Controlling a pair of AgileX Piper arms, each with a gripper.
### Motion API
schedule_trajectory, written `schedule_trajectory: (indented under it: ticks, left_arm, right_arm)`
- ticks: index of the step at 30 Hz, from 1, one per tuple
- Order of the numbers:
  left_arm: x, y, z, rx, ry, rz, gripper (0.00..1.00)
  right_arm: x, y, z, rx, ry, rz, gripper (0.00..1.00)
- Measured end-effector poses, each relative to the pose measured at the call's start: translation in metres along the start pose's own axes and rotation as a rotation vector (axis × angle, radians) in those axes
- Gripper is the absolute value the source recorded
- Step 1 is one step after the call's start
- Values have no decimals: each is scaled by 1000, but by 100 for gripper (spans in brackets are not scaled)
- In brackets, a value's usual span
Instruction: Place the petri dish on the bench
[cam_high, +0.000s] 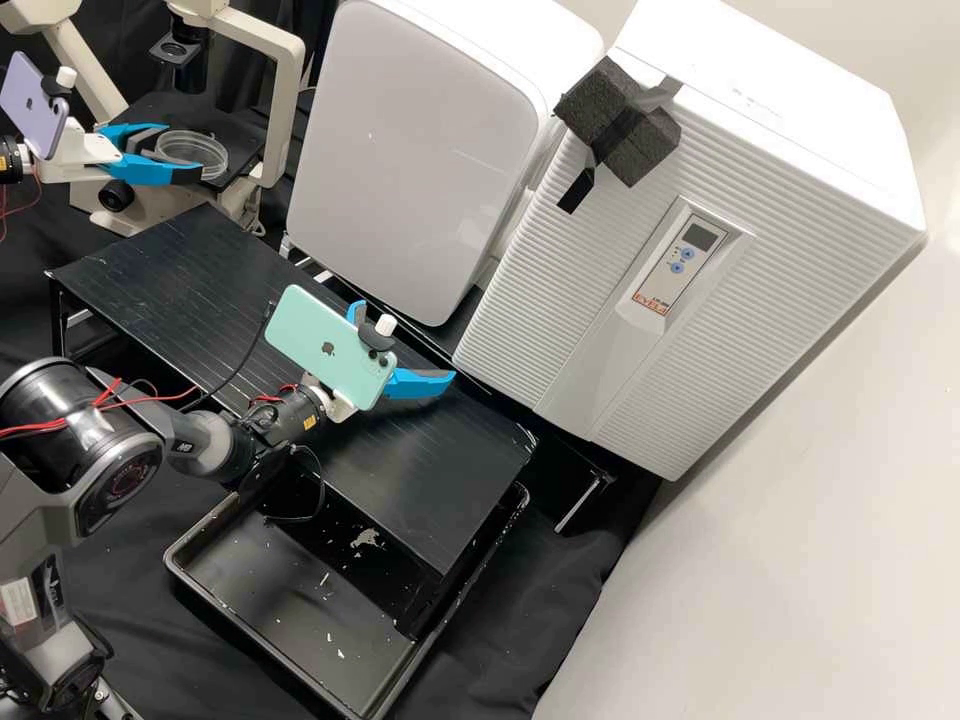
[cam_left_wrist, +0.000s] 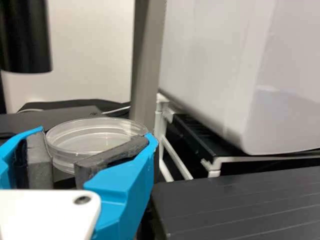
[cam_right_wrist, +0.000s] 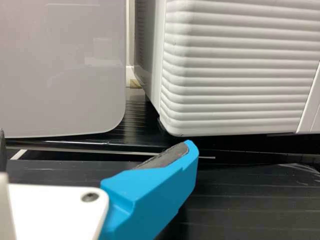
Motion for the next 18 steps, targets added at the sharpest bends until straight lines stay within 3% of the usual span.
schedule_trajectory:
  ticks: [4, 10, 18]
  left_arm:
    - [-5, -5, 22, 20, -80, -16, 0]
    - [-10, -23, 57, 87, -234, -94, 0]
    - [-10, -41, 98, 161, -413, -155, 0]
  right_arm:
    - [0, 0, 0, 0, 0, 0, 100]
    - [0, 0, 0, 0, 0, 0, 100]
    - [0, 0, 0, 0, 0, 0, 100]
